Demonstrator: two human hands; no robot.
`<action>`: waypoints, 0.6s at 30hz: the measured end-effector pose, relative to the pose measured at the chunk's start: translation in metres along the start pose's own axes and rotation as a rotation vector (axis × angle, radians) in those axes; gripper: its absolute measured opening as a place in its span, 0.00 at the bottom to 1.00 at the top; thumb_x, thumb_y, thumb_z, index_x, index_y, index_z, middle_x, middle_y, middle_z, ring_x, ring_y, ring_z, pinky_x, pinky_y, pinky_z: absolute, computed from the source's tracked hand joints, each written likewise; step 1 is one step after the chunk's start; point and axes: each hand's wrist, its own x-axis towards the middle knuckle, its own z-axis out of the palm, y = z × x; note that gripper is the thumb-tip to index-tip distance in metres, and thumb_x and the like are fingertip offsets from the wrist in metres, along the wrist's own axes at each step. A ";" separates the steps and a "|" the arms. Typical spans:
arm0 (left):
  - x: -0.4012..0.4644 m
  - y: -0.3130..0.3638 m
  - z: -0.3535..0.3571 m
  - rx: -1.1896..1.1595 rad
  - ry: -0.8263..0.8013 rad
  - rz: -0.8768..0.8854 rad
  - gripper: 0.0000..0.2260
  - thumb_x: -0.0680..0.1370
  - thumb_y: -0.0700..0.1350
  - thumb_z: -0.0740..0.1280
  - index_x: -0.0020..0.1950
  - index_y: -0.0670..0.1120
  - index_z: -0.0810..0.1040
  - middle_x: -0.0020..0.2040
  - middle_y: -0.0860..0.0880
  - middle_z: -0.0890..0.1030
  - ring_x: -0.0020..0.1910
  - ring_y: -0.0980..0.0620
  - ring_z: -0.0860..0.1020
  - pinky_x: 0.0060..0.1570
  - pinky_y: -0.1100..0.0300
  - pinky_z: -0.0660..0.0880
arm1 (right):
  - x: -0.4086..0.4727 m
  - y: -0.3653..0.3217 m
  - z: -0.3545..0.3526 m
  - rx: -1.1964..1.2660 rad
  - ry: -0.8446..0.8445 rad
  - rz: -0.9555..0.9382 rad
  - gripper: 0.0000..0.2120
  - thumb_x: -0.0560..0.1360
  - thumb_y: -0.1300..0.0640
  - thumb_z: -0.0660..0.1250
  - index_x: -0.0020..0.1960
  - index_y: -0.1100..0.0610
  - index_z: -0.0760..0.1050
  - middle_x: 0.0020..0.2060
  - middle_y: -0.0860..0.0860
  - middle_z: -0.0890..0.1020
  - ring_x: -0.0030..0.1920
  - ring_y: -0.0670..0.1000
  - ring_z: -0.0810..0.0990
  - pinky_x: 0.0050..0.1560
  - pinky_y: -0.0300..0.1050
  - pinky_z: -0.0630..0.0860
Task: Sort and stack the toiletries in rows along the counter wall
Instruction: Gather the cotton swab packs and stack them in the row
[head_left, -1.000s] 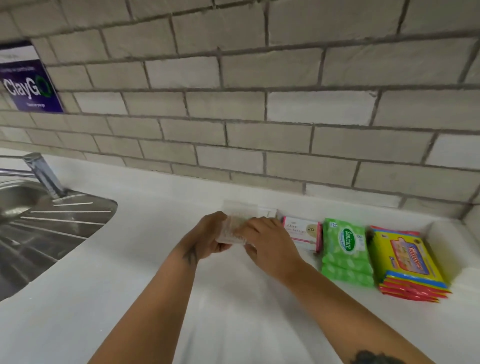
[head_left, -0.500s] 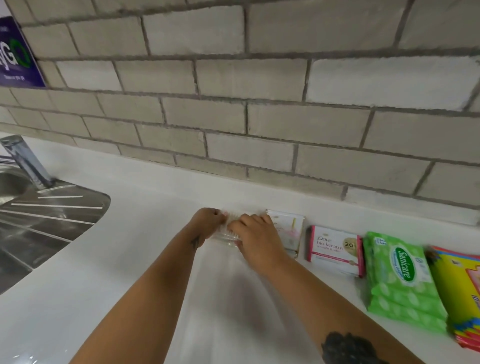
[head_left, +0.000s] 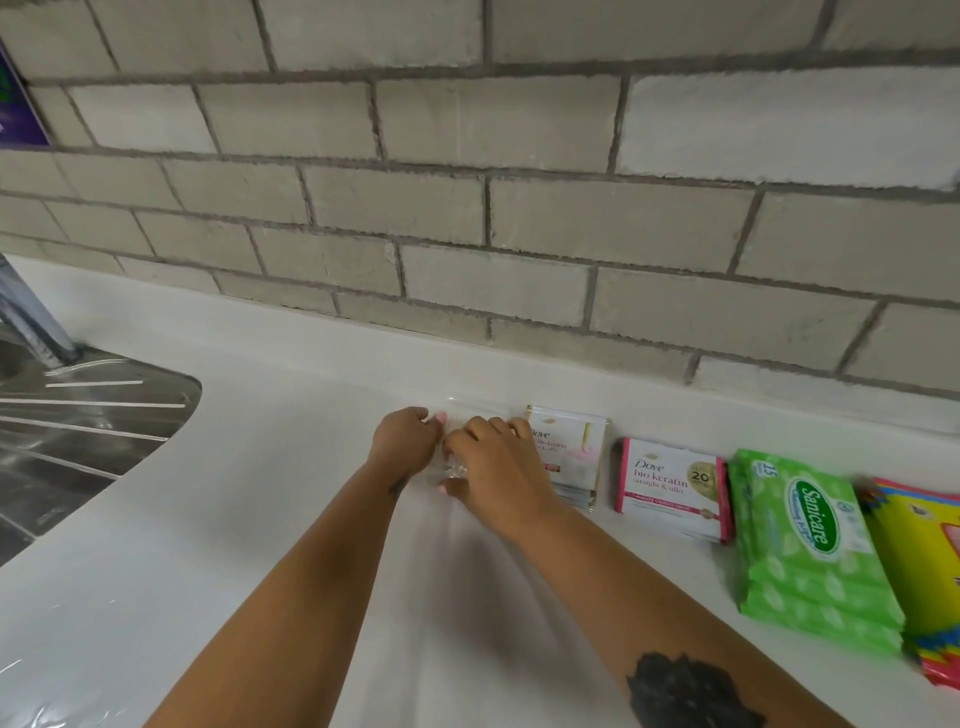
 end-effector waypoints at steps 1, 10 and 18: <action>0.000 0.001 0.000 0.017 0.017 -0.028 0.21 0.81 0.54 0.57 0.66 0.42 0.73 0.64 0.41 0.76 0.63 0.41 0.74 0.63 0.50 0.69 | -0.001 -0.001 -0.003 0.014 0.007 0.006 0.18 0.71 0.46 0.70 0.57 0.54 0.76 0.53 0.51 0.78 0.54 0.55 0.75 0.59 0.51 0.63; -0.026 0.016 -0.002 0.003 0.295 0.205 0.18 0.80 0.54 0.57 0.65 0.48 0.73 0.65 0.45 0.74 0.66 0.44 0.68 0.63 0.50 0.64 | -0.024 0.006 -0.043 0.115 0.023 0.110 0.18 0.77 0.48 0.63 0.64 0.52 0.71 0.60 0.48 0.74 0.61 0.52 0.71 0.62 0.46 0.66; -0.104 0.078 0.001 -0.188 0.335 0.424 0.15 0.81 0.48 0.59 0.65 0.46 0.73 0.64 0.46 0.75 0.65 0.48 0.71 0.63 0.56 0.66 | -0.081 0.016 -0.108 0.239 0.241 0.236 0.19 0.75 0.52 0.66 0.65 0.53 0.71 0.60 0.49 0.76 0.59 0.51 0.74 0.55 0.45 0.73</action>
